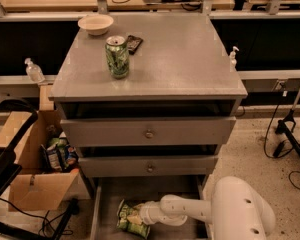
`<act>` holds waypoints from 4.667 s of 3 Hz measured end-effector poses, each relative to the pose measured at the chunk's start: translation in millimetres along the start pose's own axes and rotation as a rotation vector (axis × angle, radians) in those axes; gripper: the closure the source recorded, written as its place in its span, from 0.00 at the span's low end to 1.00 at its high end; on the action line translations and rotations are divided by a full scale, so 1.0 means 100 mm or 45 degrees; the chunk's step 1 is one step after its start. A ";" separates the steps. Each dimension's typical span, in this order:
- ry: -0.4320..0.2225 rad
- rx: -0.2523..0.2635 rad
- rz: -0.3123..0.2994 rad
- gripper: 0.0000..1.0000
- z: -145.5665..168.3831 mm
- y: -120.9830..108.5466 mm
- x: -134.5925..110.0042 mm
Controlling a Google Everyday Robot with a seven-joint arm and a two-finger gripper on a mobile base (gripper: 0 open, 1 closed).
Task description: Pick green jalapeno chip bag from bottom drawer and place on counter
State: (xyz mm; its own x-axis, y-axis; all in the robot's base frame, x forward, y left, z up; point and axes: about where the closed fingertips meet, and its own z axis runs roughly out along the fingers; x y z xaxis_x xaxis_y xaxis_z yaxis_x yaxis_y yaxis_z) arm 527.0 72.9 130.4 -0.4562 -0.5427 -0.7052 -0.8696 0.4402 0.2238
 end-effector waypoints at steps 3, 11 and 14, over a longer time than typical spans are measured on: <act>-0.004 0.013 -0.016 1.00 -0.13 0.09 -0.07; -0.022 -0.027 -0.005 1.00 -3.73 1.60 -1.69; -0.136 0.309 0.011 1.00 -5.90 1.59 -3.12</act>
Offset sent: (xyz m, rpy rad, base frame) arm -0.0011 0.0013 -0.0004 0.0010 0.0015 0.0016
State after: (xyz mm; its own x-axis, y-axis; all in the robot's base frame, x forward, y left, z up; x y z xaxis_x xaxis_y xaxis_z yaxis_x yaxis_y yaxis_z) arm 419.9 -109.6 783.2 -0.4300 -0.4653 -0.7737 -0.7889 0.6104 0.0714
